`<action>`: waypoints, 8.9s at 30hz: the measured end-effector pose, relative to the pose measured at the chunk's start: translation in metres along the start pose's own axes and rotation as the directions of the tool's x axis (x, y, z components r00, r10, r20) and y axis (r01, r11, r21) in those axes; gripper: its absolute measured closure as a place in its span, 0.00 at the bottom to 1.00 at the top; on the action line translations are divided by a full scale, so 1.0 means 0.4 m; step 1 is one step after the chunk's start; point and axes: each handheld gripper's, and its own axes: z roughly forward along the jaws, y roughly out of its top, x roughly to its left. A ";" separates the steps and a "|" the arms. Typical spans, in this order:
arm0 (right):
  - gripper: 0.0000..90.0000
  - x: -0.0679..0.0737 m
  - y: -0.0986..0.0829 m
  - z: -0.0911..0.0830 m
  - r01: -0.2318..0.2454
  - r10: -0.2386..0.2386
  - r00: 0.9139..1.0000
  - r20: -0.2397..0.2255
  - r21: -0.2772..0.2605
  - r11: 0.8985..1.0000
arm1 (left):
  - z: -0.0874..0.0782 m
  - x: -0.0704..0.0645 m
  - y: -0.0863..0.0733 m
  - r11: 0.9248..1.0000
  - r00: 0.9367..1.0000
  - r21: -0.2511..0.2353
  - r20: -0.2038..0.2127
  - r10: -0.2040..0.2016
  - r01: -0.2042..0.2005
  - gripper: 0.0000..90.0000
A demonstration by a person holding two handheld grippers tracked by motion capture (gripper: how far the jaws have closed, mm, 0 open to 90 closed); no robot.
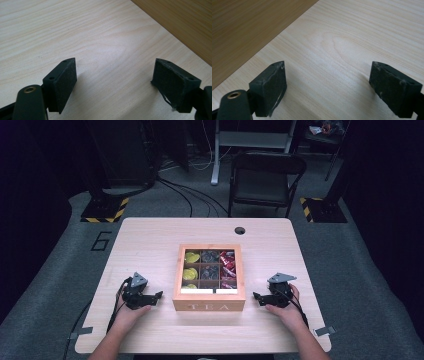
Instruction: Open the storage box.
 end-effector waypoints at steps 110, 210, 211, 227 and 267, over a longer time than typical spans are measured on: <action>0.66 0.189 0.060 -0.133 0.106 -0.125 0.961 -0.246 -0.091 0.990 | -0.136 -0.192 0.065 0.997 0.964 -0.065 0.260 0.056 -0.040 0.67; 0.48 0.124 0.230 -0.148 0.129 -0.168 0.978 -0.123 -0.278 0.952 | -0.209 -0.152 0.289 0.969 0.973 -0.229 0.184 0.140 -0.096 0.54; 0.47 0.120 0.237 -0.146 0.129 -0.169 0.978 -0.123 -0.281 0.951 | -0.210 -0.150 0.292 0.969 0.972 -0.228 0.187 0.140 -0.096 0.54; 0.47 0.093 0.306 -0.136 0.125 -0.172 0.979 -0.112 -0.342 0.931 | -0.227 -0.132 0.364 0.964 0.968 -0.238 0.186 0.166 -0.120 0.54; 0.62 0.040 0.409 -0.139 0.063 -0.124 0.980 -0.155 -0.353 0.934 | -0.106 -0.040 0.410 0.972 0.982 -0.221 0.147 0.117 -0.083 0.55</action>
